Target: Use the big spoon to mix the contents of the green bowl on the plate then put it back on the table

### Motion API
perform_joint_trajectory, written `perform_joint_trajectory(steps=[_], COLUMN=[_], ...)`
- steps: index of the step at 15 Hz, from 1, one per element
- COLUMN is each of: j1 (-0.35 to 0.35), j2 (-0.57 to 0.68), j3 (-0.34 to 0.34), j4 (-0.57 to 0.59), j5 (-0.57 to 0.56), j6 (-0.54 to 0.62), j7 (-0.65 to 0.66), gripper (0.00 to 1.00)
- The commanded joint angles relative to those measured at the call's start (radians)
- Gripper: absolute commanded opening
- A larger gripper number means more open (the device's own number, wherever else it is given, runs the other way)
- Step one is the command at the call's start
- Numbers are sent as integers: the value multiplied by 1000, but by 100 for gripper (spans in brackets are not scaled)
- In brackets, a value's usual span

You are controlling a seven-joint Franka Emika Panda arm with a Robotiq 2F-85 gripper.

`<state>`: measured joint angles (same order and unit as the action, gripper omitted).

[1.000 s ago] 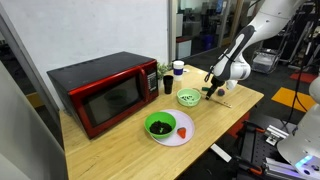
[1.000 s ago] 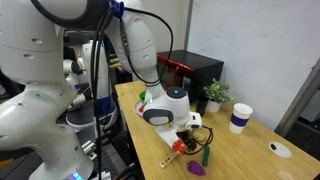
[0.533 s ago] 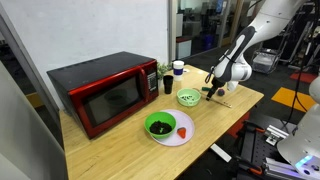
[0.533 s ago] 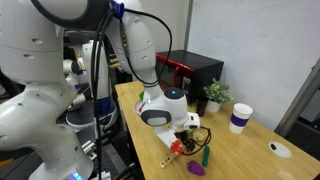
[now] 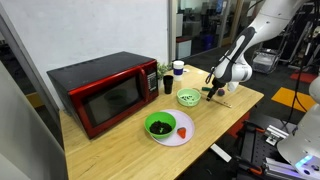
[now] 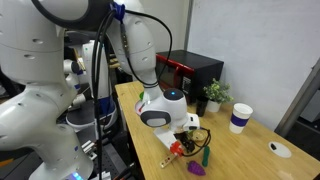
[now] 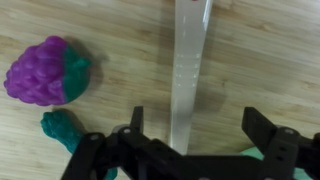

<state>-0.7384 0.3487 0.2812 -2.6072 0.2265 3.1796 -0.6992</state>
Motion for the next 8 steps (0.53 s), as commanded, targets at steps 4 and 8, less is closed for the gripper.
perform_joint_trajectory(steps=[4,8], j1=[-14,-23], j2=[15,14], j3=[5,13], j4=[-6,-7], j5=[-7,-9], j6=[36,40], j7=[-16,-19], gripper=[74,44])
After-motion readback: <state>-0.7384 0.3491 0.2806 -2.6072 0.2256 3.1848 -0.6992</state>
